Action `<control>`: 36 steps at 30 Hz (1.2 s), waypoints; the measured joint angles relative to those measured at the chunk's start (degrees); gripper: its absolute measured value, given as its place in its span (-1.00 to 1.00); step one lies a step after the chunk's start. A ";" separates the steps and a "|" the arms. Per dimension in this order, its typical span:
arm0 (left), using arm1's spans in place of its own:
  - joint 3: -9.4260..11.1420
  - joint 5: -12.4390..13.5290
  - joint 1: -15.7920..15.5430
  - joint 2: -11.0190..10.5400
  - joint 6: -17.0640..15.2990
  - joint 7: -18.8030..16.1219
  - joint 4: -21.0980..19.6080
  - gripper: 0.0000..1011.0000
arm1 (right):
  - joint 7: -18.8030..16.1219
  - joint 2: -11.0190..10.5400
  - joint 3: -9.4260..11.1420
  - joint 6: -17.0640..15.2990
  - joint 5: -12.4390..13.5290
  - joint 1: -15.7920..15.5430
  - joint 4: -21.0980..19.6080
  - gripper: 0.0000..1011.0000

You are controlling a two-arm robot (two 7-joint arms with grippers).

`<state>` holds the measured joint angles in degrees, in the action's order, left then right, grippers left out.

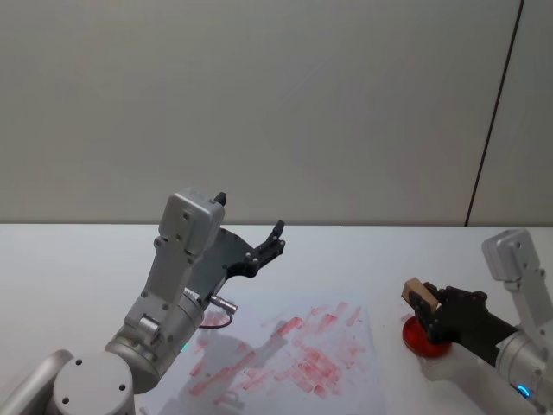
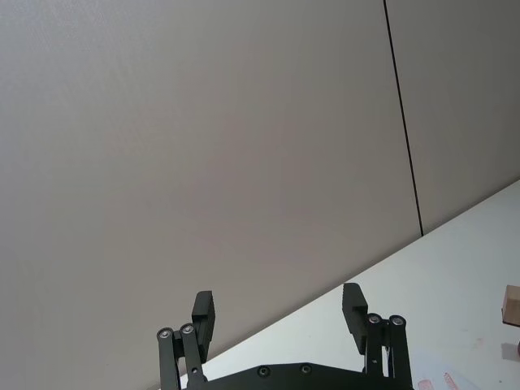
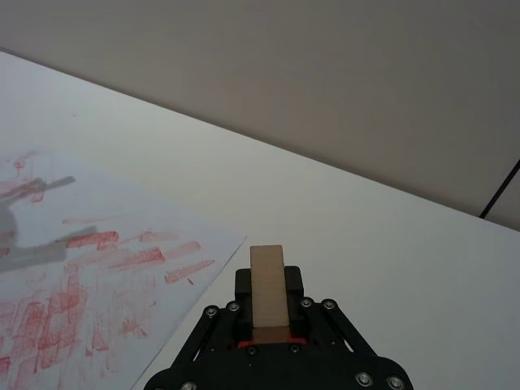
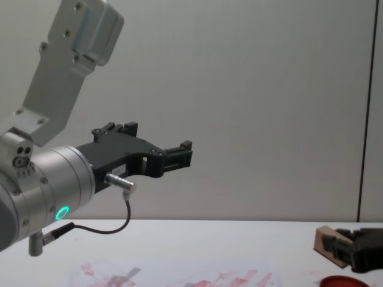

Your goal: Use the one hand to pick up the stamp and affix it onto the A4 paper.

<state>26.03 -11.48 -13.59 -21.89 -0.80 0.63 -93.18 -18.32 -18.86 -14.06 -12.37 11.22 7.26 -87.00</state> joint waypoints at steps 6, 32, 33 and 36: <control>0.00 0.00 0.00 0.00 0.00 0.00 0.00 0.98 | 0.03 -0.24 0.05 -0.90 -0.33 -0.16 0.69 -0.57; 0.00 0.00 0.00 0.00 0.00 0.00 0.00 0.98 | 0.09 0.04 -0.30 -1.82 -0.12 -0.12 1.13 0.35; 0.00 0.00 0.00 0.00 0.00 0.00 0.00 0.98 | 0.09 0.04 -0.30 -1.82 -0.12 -0.12 1.13 0.35; 0.00 0.00 0.00 0.00 0.00 0.00 0.00 0.98 | 0.52 0.04 -0.23 -0.92 0.62 -0.36 -0.10 0.58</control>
<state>26.02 -11.48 -13.59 -21.89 -0.80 0.63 -93.18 -17.80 -18.81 -14.29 -13.30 11.84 6.90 -87.10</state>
